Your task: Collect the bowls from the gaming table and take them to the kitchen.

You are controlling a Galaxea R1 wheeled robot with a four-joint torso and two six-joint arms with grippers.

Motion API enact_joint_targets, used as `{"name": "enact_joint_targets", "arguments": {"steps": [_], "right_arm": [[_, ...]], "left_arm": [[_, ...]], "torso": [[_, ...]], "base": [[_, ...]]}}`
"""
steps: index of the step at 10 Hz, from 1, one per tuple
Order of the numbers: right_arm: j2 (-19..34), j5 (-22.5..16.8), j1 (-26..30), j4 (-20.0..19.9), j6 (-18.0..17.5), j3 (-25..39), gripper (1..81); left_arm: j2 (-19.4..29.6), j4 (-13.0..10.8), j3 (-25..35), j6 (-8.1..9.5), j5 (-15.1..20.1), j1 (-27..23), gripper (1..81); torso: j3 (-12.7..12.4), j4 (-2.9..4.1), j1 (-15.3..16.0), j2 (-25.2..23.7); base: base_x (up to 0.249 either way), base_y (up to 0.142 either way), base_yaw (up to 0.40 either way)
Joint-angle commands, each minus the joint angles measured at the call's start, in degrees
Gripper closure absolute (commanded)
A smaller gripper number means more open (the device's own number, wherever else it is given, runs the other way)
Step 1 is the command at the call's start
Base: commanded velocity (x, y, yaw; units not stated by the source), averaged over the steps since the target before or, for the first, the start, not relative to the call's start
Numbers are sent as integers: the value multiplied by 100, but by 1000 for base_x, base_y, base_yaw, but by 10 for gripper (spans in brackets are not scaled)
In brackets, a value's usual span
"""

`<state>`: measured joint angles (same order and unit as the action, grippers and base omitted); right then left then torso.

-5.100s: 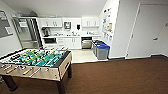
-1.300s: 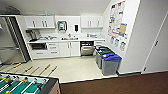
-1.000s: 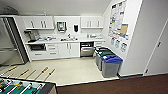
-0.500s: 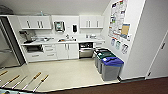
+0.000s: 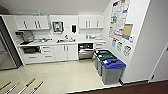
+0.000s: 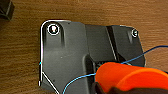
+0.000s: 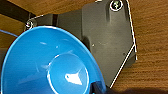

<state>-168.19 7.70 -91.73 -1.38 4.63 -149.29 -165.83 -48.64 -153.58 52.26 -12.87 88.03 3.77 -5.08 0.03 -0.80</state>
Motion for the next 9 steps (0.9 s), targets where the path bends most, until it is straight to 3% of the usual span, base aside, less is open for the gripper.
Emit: {"name": "enact_joint_targets", "arguments": {"steps": [1, 9], "right_arm": [[-6, -305, 186, 59, 20, 50, 811], [-24, -322, 229, 59, 20, 6, 811]], "left_arm": [[76, 21, -23, -31, 180, -202, 811], [58, 21, -23, -23, 180, -202, 811]], "torso": [[0, 0, 0, 0], [0, 0, 2, 0]], "base": [[229, 0, 0], [229, 0, 0]]}}
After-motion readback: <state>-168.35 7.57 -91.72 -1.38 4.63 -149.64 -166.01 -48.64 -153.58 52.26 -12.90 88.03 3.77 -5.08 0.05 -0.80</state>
